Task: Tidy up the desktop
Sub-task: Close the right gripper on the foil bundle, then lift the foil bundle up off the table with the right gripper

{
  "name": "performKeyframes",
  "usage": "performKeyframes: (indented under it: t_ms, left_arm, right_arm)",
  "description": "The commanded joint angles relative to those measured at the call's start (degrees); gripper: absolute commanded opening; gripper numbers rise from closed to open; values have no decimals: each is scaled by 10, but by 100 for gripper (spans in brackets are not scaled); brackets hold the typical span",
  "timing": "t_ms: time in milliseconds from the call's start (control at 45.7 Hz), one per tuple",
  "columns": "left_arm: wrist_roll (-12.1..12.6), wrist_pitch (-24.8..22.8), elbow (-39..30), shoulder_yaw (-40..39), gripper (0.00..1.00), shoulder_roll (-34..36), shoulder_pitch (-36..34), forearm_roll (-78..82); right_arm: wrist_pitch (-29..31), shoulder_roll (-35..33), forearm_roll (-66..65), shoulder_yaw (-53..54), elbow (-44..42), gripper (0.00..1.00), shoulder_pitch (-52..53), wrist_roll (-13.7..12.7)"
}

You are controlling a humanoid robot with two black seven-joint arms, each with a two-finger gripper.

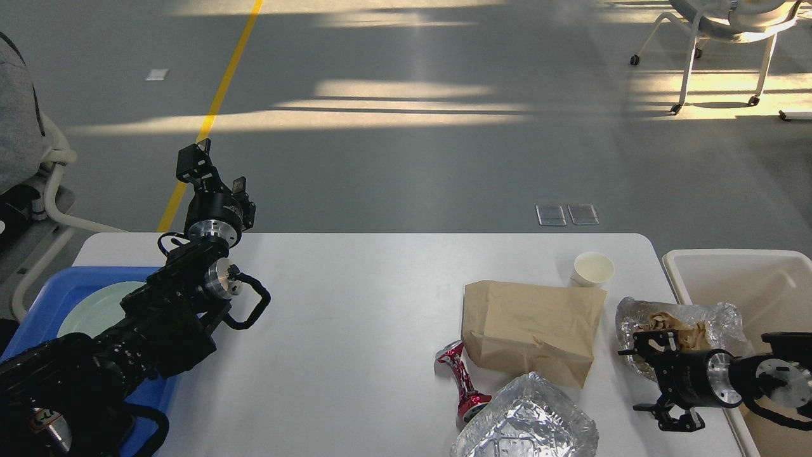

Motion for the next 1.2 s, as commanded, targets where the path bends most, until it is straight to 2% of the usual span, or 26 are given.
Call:
performKeyframes:
  t_ms: [0, 66, 109, 306, 766, 1181]
  left_arm:
    - [-1, 0, 0, 0, 96, 0, 0, 0]
    - [0, 0, 0, 0, 96, 0, -1, 0]
    - [-1, 0, 0, 0, 96, 0, -1, 0]
    - [0, 0, 0, 0, 96, 0, 0, 0]
    - [0, 0, 0, -1, 96, 0, 0, 0]
    - [-1, 0, 0, -1, 96, 0, 0, 0]
  right_arm:
    - [-2, 4, 0, 0, -1, 33, 0, 0]
    - [-14, 5, 0, 0, -2, 16, 0, 0]
    - [-29, 7, 0, 0, -4, 13, -1, 0]
    - [-42, 12, -2, -1, -4, 12, -6, 0]
    - [-30, 3, -10, -3, -1, 0, -4, 0]
    - [56, -71, -17, -1, 3, 0, 22, 0]
